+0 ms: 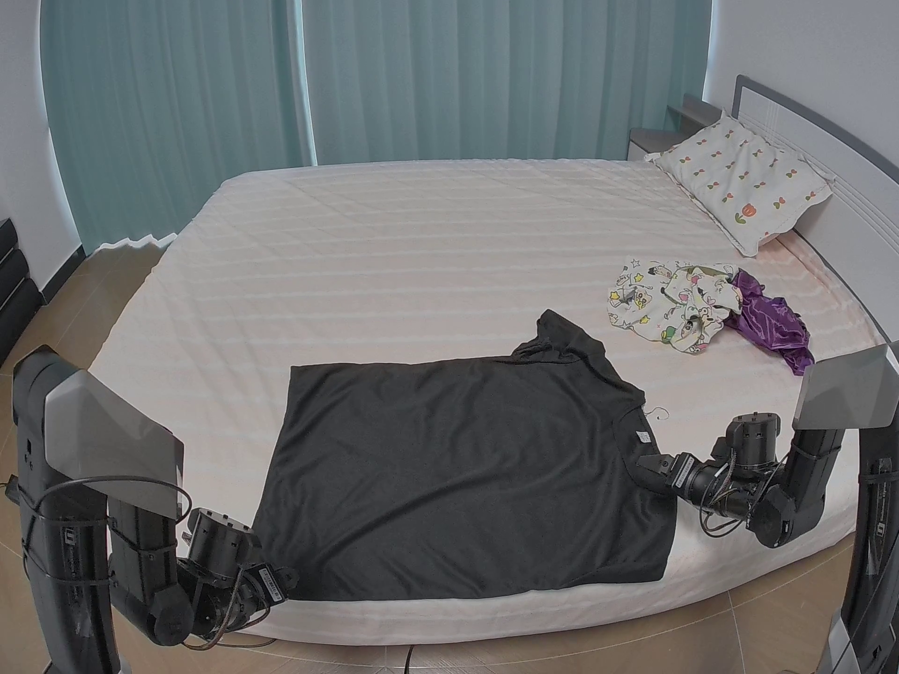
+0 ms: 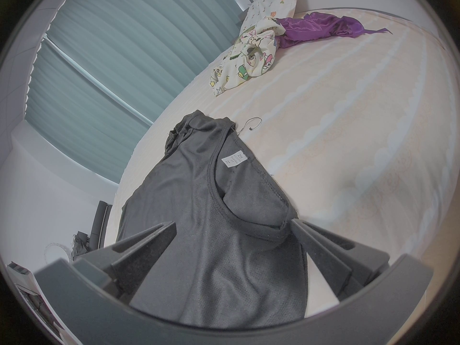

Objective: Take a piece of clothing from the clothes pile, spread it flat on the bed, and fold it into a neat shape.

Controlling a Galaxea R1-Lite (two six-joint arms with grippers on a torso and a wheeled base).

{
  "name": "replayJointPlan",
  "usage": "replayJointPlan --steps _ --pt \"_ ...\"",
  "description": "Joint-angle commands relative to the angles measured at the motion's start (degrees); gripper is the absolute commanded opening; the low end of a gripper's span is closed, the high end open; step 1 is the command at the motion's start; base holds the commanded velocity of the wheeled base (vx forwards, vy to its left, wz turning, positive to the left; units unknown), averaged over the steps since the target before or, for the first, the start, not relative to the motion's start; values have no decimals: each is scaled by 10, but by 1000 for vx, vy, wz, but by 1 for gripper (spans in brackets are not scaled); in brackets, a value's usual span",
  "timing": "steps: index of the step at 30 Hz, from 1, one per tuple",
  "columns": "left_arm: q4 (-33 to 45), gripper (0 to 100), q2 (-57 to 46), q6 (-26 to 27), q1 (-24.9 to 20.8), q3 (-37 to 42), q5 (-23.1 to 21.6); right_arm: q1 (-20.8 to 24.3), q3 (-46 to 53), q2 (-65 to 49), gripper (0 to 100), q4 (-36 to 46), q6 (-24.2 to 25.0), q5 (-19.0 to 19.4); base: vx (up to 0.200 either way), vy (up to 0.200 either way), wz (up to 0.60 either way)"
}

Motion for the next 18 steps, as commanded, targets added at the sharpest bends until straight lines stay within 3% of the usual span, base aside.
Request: replayJointPlan --steps 1,9,10,14,18 --pt "-22 100 45 0 3 -1 2 1 0 2 100 0 0 0 0 0 0" --pt "-103 100 77 0 9 -2 3 1 1 -1 100 0 -1 0 0 0 0" --pt "-112 0 81 2 9 3 3 1 1 -1 100 0 -1 0 0 0 0" --pt "-124 0 87 5 9 4 8 1 19 -3 100 2 -9 1 0 0 0" --pt "-150 0 84 1 13 -3 24 -2 36 0 100 4 -54 5 0 0 0"
